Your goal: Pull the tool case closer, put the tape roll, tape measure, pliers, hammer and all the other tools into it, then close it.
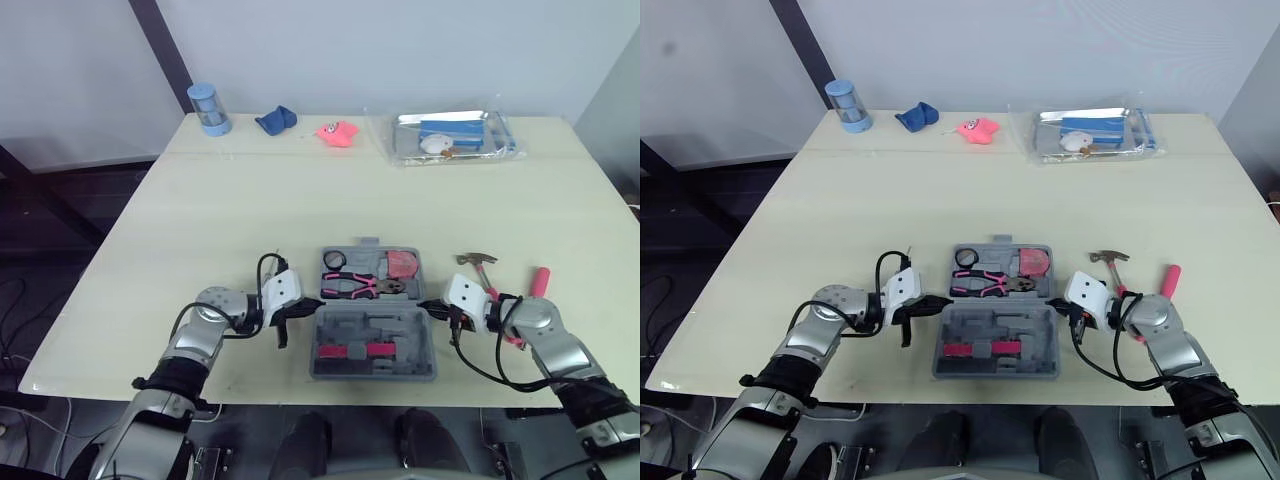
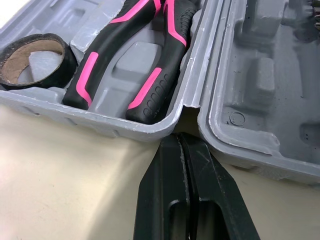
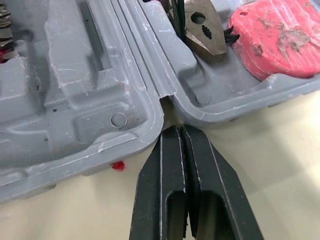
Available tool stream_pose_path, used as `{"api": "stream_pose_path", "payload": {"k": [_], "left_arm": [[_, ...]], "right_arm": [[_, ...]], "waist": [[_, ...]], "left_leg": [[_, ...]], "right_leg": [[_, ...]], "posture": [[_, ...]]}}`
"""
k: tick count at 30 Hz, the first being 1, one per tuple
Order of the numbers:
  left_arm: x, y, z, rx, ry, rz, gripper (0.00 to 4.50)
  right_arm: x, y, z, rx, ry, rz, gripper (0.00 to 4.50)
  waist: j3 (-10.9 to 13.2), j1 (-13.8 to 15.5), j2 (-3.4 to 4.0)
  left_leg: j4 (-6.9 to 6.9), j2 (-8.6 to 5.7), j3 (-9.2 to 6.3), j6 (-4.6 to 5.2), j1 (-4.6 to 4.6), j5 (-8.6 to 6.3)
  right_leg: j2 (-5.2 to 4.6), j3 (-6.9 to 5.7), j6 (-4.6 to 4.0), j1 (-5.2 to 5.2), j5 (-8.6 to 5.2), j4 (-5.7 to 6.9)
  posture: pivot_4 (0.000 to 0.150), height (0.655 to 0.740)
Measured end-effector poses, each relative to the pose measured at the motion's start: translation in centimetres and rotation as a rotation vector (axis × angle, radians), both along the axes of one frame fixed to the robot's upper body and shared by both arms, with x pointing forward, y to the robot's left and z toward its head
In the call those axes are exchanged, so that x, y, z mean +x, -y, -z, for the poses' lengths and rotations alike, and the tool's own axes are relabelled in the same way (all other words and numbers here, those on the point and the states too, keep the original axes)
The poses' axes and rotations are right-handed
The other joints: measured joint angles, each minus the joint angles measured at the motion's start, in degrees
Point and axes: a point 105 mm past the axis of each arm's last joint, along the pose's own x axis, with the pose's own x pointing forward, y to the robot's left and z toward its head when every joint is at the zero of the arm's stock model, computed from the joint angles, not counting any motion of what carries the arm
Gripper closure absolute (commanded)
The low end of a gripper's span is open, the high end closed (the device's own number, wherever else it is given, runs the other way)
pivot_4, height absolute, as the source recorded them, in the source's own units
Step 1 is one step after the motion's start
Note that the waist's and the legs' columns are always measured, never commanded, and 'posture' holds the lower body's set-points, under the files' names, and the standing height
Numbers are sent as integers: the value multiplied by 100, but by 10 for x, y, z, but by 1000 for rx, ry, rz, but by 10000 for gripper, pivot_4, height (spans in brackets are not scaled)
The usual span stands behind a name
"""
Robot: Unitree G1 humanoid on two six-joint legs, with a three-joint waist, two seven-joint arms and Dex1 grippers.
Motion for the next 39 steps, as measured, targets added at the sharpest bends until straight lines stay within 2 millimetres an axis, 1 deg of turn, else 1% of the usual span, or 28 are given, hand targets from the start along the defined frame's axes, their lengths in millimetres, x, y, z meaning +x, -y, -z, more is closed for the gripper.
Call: {"api": "stream_pose_path", "payload": {"k": [4,9,12,13,14,15,17,18,20,21,22,23,24,25,27,28,29,31,32,34,35,38,39], "left_arm": [[-4,-6,0,-9,-12,-27,44836],[-10,-21,-3,-3,-20,-80,44836],[-11,-27,-13,-56,-15,-119,44836],[-11,-29,-25,-110,9,-136,44836],[-11,-30,-28,-122,15,-143,44836],[-12,-32,-35,-169,26,-161,44836],[-18,-43,-51,-266,57,-212,44836],[-21,-53,-58,-310,71,-260,44836],[-28,-76,-63,-357,78,-365,44836],[-38,-94,-62,-376,71,-445,42374],[-38,-96,-62,-375,70,-453,39628],[-42,-103,-63,-383,75,-486,36951],[-46,-109,-62,-386,75,-509,33169],[-53,-119,-61,-384,77,-550,28107],[-67,-141,-56,-368,71,-643,18081],[-72,-146,-53,-362,64,-662,14396],[-79,-152,-49,-355,53,-689,8144],[-87,-159,-46,-352,44,-725,540],[-92,-165,-46,-358,48,-757,0],[-99,-173,-45,-366,56,-805,0],[-102,-177,-44,-367,56,-827,0],[-111,-183,-41,-365,47,-868,0],[-112,-184,-40,-364,44,-871,0]], "right_arm": [[-3,11,-2,1,-4,34,44183],[-8,21,-13,53,20,77,44183],[-11,27,-23,109,41,112,44183],[-15,31,-30,151,55,135,44183],[-15,32,-32,158,57,142,44183],[-19,36,-35,189,65,166,44183],[-29,53,-40,247,78,234,44183],[-35,66,-43,277,85,292,44183],[-48,91,-47,312,102,394,44183],[-61,112,-47,324,109,475,44948],[-61,114,-48,324,111,483,45000],[-68,122,-48,340,114,518,45000],[-73,127,-49,348,118,539,45000],[-82,136,-48,347,115,575,42567],[-101,157,-43,351,103,667,36118],[-107,162,-41,356,99,694,32382],[-114,171,-40,370,98,736,25930],[-124,184,-40,387,105,792,17600],[-132,193,-39,398,107,835,11693],[-143,206,-36,404,107,887,1665],[-149,212,-34,403,104,914,740],[-163,225,-25,398,89,966,740],[-165,227,-24,399,87,972,740]], "waist": [[0,-12,0],[1,-10,0],[3,5,1],[3,19,0],[3,19,0],[4,19,1],[4,21,1],[4,20,1],[4,17,2],[4,9,2],[5,4,1],[6,5,2],[5,9,3],[5,11,3],[5,16,2],[5,16,3],[5,16,2],[4,16,2],[4,16,2],[4,17,2],[4,17,2],[4,12,1],[4,12,2]], "left_leg": [[-1,0,0,0,1,0],[-1,1,-1,0,-1,0],[-1,1,-1,0,-4,0],[-1,1,-2,0,-6,0],[-1,1,-2,0,-5,0],[-2,0,-2,0,-8,0],[-13,2,-3,1,-7,-1],[-14,2,-2,1,-9,-1],[-17,2,0,0,-7,-1],[-19,2,2,1,-5,-1],[-20,3,5,1,-2,-1],[-19,3,6,1,-2,-1],[-19,3,6,1,1,-1],[-21,4,6,1,1,-1],[-23,4,7,1,-2,-1],[-23,4,10,1,-1,-1],[-22,4,13,1,-2,-1],[-22,4,16,1,-1,-2],[-23,4,16,0,-1,-2],[-23,5,17,0,0,-2],[-23,6,18,0,0,-2],[-24,7,21,0,2,-2],[-24,7,22,0,2,-2]], "right_leg": [[0,1,0,0,0,0],[0,0,0,-1,0,0],[-2,-1,0,-1,0,-1],[-3,-2,0,-1,0,-4],[-4,-2,0,0,0,-4],[-4,-2,0,-1,0,-5],[-6,-3,-1,1,-1,-18],[-6,-3,-1,0,-1,-21],[-8,-2,-1,0,-1,-24],[-8,0,-1,1,-1,-24],[-7,1,-1,2,-1,-24],[-7,2,0,2,-1,-24],[-7,2,-1,5,-1,-24],[-7,3,-1,6,-2,-25],[-7,2,-1,6,-2,-35],[-8,4,0,7,-1,-37],[-8,7,0,7,-1,-40],[-8,9,-1,8,-2,-41],[-8,9,-1,7,-2,-41],[-8,9,-1,8,-2,-42],[-8,10,-2,8,-2,-42],[-7,12,-2,8,-3,-42],[-7,12,-2,8,-3,-42]], "posture": [[1500,7400],[1500,7400],[1500,7400],[1500,7400],[1500,7400],[1500,7400],[1500,7400],[1500,7400],[1500,7400],[1500,7400],[1500,7400],[1500,7400],[1500,7400],[1500,7400],[1500,7400],[1500,7400],[1500,7400],[1500,7400],[1500,7400],[1500,7400],[1500,7400],[1500,7400],[1500,7400]]}}
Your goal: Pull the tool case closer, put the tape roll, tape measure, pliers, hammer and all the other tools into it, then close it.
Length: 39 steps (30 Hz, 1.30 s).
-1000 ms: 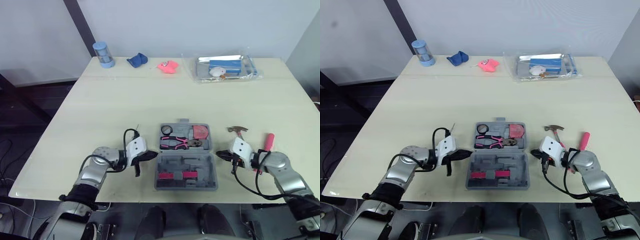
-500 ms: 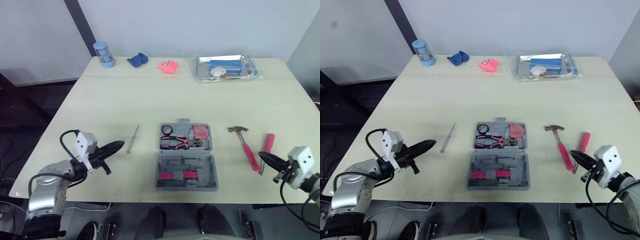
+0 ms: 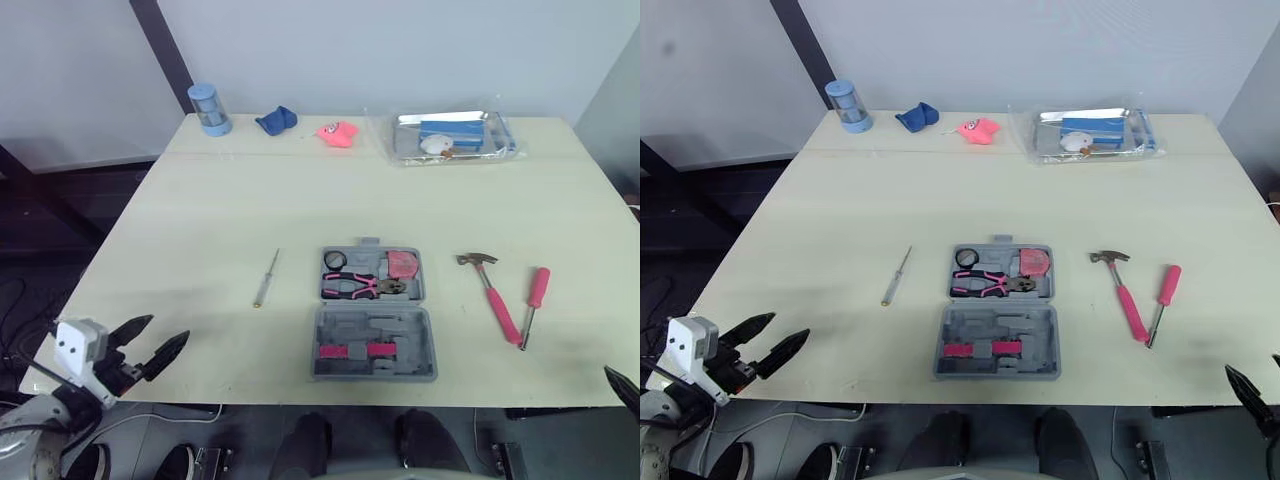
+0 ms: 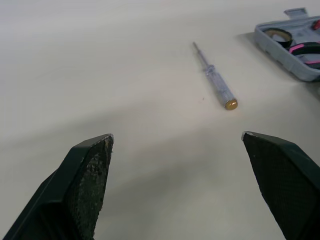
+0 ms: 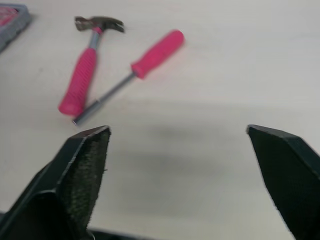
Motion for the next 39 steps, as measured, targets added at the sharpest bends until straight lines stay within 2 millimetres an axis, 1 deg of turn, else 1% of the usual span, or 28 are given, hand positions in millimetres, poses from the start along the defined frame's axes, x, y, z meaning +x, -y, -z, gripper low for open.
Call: {"api": "stream_pose_path", "payload": {"k": [4,8,11,13,15,16,18,20,22,24,27,30,32,33,37,39], "left_arm": [[-1,0,2,-4,-2,-15,0],[7,6,-2,-17,30,-40,0],[20,17,-3,-34,37,-67,0],[32,29,-5,-40,34,-70,0],[42,41,-8,-42,31,-67,0],[50,48,-11,-47,25,-80,0],[57,55,-14,-46,21,-82,0],[70,68,-15,-33,-4,-102,0],[77,74,-13,-41,-23,-136,0],[85,80,-6,-35,-60,-179,0],[97,97,-1,-26,-83,-181,0],[110,109,3,-17,-73,-180,0],[114,113,7,-32,-66,-183,0],[117,116,14,-23,-63,-176,0],[120,121,32,-29,-75,-169,0],[124,123,32,-25,-61,-164,0]], "right_arm": [[-6,4,6,9,-10,9,740],[-1,-2,1,-6,8,-47,740],[13,-24,-13,-16,54,-189,740],[24,-50,-26,-2,82,-337,740],[31,-67,-35,3,104,-428,740],[37,-79,-42,-2,118,-493,740],[43,-91,-49,-10,139,-552,740],[52,-113,-61,-22,171,-668,740],[58,-124,-69,-30,198,-724,740],[65,-136,-77,-40,219,-789,740],[76,-148,-86,-51,251,-854,740],[84,-159,-94,-55,282,-909,740],[87,-163,-95,-51,288,-926,740],[89,-167,-97,-47,294,-939,740],[92,-171,-98,-43,299,-952,740],[92,-171,-99,-42,300,-952,740]], "waist": [[-1,1,0],[-2,1,2],[-3,0,3],[-3,1,2],[-4,10,1],[-4,15,1],[-4,20,1],[-3,17,2],[-4,16,2],[-3,19,0],[-2,29,-2],[-2,39,-2],[-3,40,-2],[-2,34,-2],[-2,51,-2],[-2,62,-3]], "left_leg": [[0,0,4,0,1,0],[1,0,7,0,2,0],[1,1,6,0,3,0],[2,1,4,0,1,0],[2,0,1,0,-1,0],[3,-1,1,0,-1,0],[4,-1,-2,-1,-2,0],[4,-2,-2,-1,-1,0],[5,-4,-4,-1,-2,0],[6,-4,-7,-1,-4,0],[12,-7,-10,-1,-6,1],[12,-8,-11,-1,-6,1],[12,-8,-11,-2,-7,1],[12,-8,-10,-2,-6,1],[13,-9,-11,-2,-8,1],[13,-9,-12,-2,-8,1]], "right_leg": [[0,3,0,0,0,0],[0,7,2,1,1,0],[0,8,3,2,2,1],[0,6,4,2,2,1],[0,4,4,2,2,0],[0,3,4,2,3,0],[0,1,4,2,3,1],[1,1,5,3,3,2],[1,0,6,3,4,2],[1,-3,6,3,4,2],[1,-4,9,4,7,2],[1,-5,9,4,7,1],[0,-5,9,3,7,1],[0,-3,9,3,7,1],[0,-6,9,3,7,1],[-1,-8,9,4,7,2]], "posture": [[1500,7400],[1500,7400],[1500,7400],[1500,7400],[1500,7400],[1500,7400],[1500,7400],[1500,7400],[1500,7400],[1500,7400],[1500,7400],[1500,7400],[1500,7400],[1500,7400],[1500,7400],[1500,7400]]}}
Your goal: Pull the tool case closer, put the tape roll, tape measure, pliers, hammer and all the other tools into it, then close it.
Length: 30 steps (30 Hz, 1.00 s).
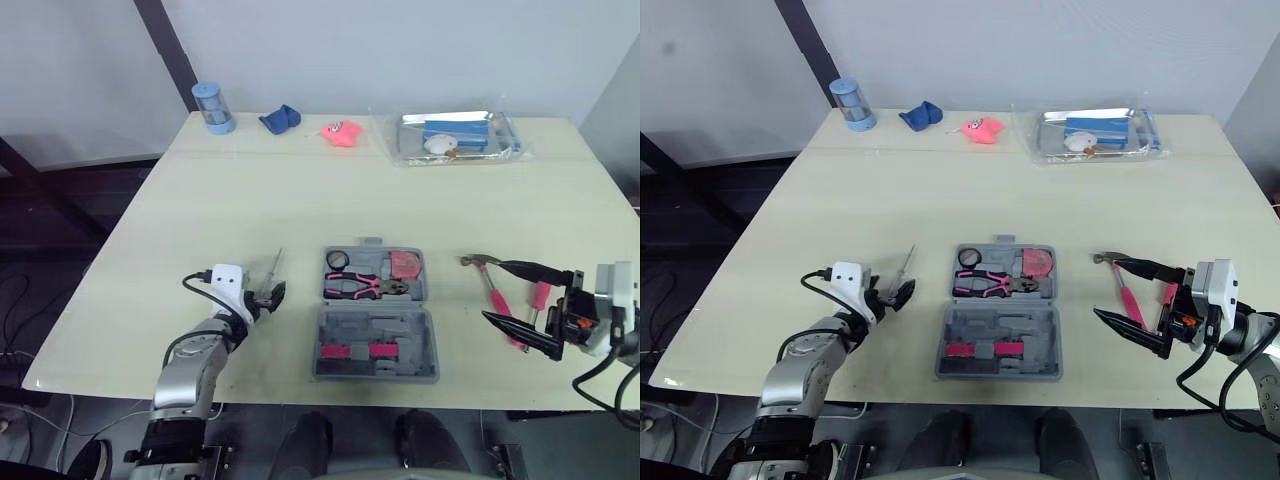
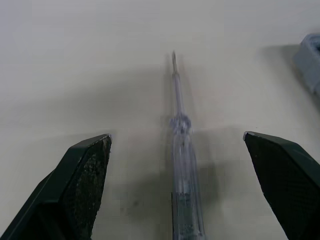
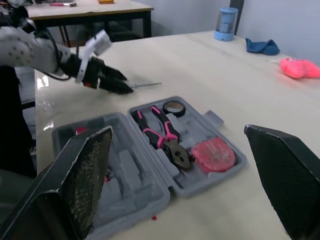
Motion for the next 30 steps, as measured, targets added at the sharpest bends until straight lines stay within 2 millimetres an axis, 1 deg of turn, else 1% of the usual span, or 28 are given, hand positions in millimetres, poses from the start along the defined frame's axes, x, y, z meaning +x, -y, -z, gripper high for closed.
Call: {"api": "stream_pose_path", "payload": {"k": [6,7,8,9,10,13,14,15,16,17,18,19,30], "left_arm": [[9,9,0,0,32,14,0],[9,9,1,1,32,17,2430],[9,10,2,5,34,19,5223],[9,9,3,6,36,18,9048],[9,8,3,7,38,16,14585],[9,9,4,4,41,15,26942],[9,9,4,3,41,15,33114],[9,9,4,2,41,15,34402],[9,9,4,2,40,15,39961],[10,8,4,4,41,12,41852],[10,8,4,5,41,12,43126],[10,8,4,8,41,12,43430],[9,4,3,23,38,21,43517]], "right_arm": [[-4,-7,-2,-1,6,-41,740],[-5,-7,-2,-2,5,-43,221],[-5,-7,-2,-2,4,-44,0],[-5,-7,-2,-2,4,-45,0],[-4,-8,-2,-2,3,-47,0],[-3,-9,-3,-1,7,-51,0],[-3,-10,-3,-1,9,-54,0],[-3,-10,-3,-1,9,-56,0],[-3,-11,-3,-1,7,-59,0],[-4,-13,-1,0,0,-68,0],[-4,-13,-1,0,0,-70,0],[-4,-13,-1,0,-1,-71,0],[-6,-19,-3,-10,16,-125,0]], "waist": [[0,27,0],[0,27,0],[0,28,0],[0,29,0],[0,31,0],[0,48,0],[0,58,0],[0,66,0],[0,70,0],[0,78,0],[0,80,0],[0,82,0],[0,76,0]], "left_leg": [[2,-1,0,0,0,0],[2,-1,0,0,0,0],[2,-1,0,0,0,0],[2,-1,0,0,1,0],[2,-1,0,0,1,0],[2,-1,0,0,0,0],[2,-1,0,0,0,0],[2,-1,0,0,0,0],[2,-2,0,0,0,0],[2,-1,0,0,0,0],[2,-1,0,0,0,0],[2,-1,0,0,0,0],[2,-1,-1,0,1,0]], "right_leg": [[0,1,1,-1,1,-1],[0,1,1,-1,1,0],[0,1,2,-1,1,0],[0,1,2,0,1,1],[0,1,2,0,1,1],[0,1,2,0,1,1],[0,1,2,0,1,0],[0,1,2,0,1,0],[0,0,2,0,1,0],[0,0,2,0,1,0],[0,1,2,0,1,0],[0,1,2,0,1,0],[0,0,2,0,1,1]], "posture": [[1500,7400],[1500,7400],[1500,7400],[1500,7400],[1500,7400],[1500,7400],[1500,7400],[1500,7400],[1500,7400],[1500,7400],[1500,7400],[1500,7400],[1500,7400]]}}
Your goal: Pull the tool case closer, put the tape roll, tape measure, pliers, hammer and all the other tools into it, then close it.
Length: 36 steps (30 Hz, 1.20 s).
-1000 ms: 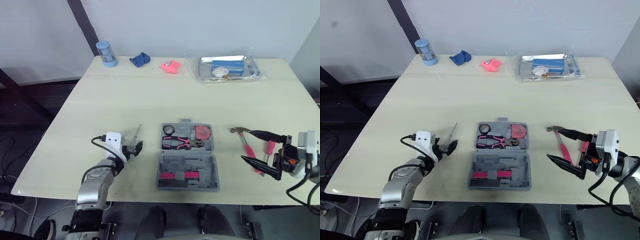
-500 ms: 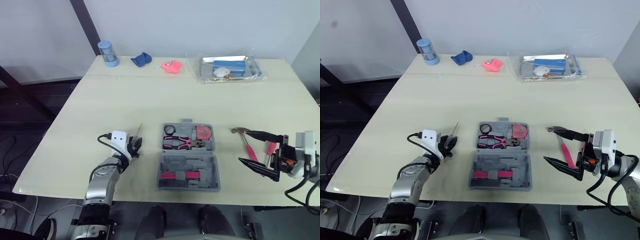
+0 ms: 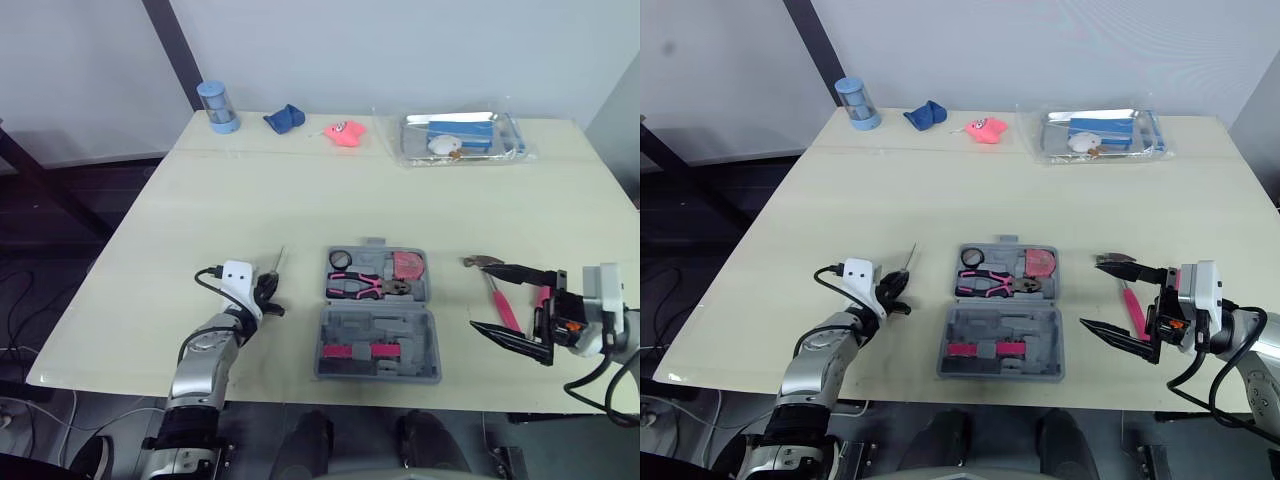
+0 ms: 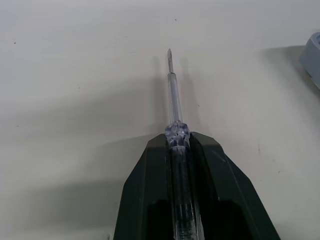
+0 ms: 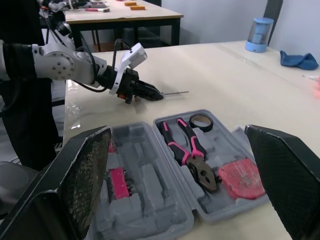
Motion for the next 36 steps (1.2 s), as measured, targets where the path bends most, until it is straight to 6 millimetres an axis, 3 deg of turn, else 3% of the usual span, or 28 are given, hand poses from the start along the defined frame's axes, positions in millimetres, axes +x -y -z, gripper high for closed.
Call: {"api": "stream_pose_path", "payload": {"k": [8,15,20,25,32,36], "left_arm": [[-12,-13,-10,78,-44,84,43517],[-24,-3,-42,144,-60,341,43517],[-45,31,-75,236,-52,708,43517],[-51,55,-76,261,-116,879,43517],[-48,104,-76,309,-178,1105,43517],[-42,110,-64,375,-252,1149,43517]], "right_arm": [[-4,-6,2,-22,8,-73,0],[-7,-3,7,-37,1,-72,0],[-9,-1,13,-47,-16,-59,0],[-9,0,15,-45,-15,-40,0],[-7,1,16,-47,-6,-4,0],[-6,1,15,-44,2,16,0]], "waist": [[0,3,0],[2,-3,-2],[4,4,3],[5,-21,2],[7,-6,0],[7,-48,0]], "left_leg": [[0,0,-2,0,-2,0],[-2,2,-3,0,-2,0],[-3,1,3,0,-1,0],[-4,2,1,1,-2,0],[-1,1,1,1,-5,0],[-1,2,0,1,-4,0]], "right_leg": [[0,-3,0,0,0,-1],[1,-4,-1,-1,-1,-1],[-1,0,0,0,-1,-2],[2,-1,0,-1,-1,-3],[2,-3,0,-1,-1,-2],[6,-1,0,-2,-1,-1]], "posture": [[1500,7400],[1500,7400],[1500,7400],[1500,7400],[1500,7400],[1500,7400]]}}
